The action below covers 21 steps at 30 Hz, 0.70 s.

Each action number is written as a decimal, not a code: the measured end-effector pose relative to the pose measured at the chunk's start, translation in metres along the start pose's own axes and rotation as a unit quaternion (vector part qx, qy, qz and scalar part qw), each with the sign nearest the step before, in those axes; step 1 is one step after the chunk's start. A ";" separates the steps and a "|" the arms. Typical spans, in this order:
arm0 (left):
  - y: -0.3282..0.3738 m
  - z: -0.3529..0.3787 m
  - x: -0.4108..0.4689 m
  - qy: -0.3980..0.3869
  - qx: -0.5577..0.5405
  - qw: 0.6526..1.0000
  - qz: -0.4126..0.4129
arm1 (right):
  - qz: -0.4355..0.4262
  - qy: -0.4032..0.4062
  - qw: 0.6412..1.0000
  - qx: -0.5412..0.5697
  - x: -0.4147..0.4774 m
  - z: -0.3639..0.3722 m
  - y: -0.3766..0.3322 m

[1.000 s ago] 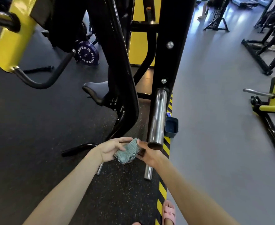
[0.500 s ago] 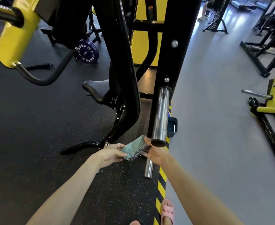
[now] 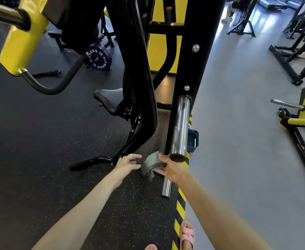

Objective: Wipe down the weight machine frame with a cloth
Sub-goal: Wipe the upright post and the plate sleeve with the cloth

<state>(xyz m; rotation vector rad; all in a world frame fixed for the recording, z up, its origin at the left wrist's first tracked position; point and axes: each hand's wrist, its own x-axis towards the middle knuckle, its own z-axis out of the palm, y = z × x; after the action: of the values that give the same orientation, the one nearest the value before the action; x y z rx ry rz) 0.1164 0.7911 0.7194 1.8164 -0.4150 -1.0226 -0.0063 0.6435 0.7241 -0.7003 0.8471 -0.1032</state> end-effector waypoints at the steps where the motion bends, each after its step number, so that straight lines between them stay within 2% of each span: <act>1: 0.001 0.005 -0.001 -0.010 0.012 1.000 0.025 | 0.004 0.001 1.000 0.001 0.000 0.003 0.001; 5: 0.002 0.022 -0.007 -0.096 -0.063 0.993 0.032 | 0.006 -0.055 0.998 0.022 0.001 0.004 -0.002; 9: -0.009 0.018 -0.007 -0.072 -0.231 0.970 -0.035 | 0.028 -0.085 0.995 0.051 -0.005 -0.003 -0.007; 12: -0.010 0.017 -0.010 -0.063 -0.336 0.935 -0.094 | 0.005 -0.039 0.999 -0.026 -0.003 -0.009 -0.005; 16: -0.005 0.018 -0.015 -0.074 -0.348 0.929 -0.102 | 0.009 0.004 0.995 -0.096 -0.001 -0.012 -0.002; 21: -0.001 0.025 -0.015 -0.113 -0.288 0.945 -0.105 | 0.028 -0.010 0.988 -0.154 0.003 -0.002 0.004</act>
<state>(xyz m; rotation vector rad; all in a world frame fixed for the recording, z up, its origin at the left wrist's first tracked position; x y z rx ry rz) 0.0881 0.7872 0.7209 1.2375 -0.0386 -1.3420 -0.0066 0.6450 0.7187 -0.9635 0.8712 0.0882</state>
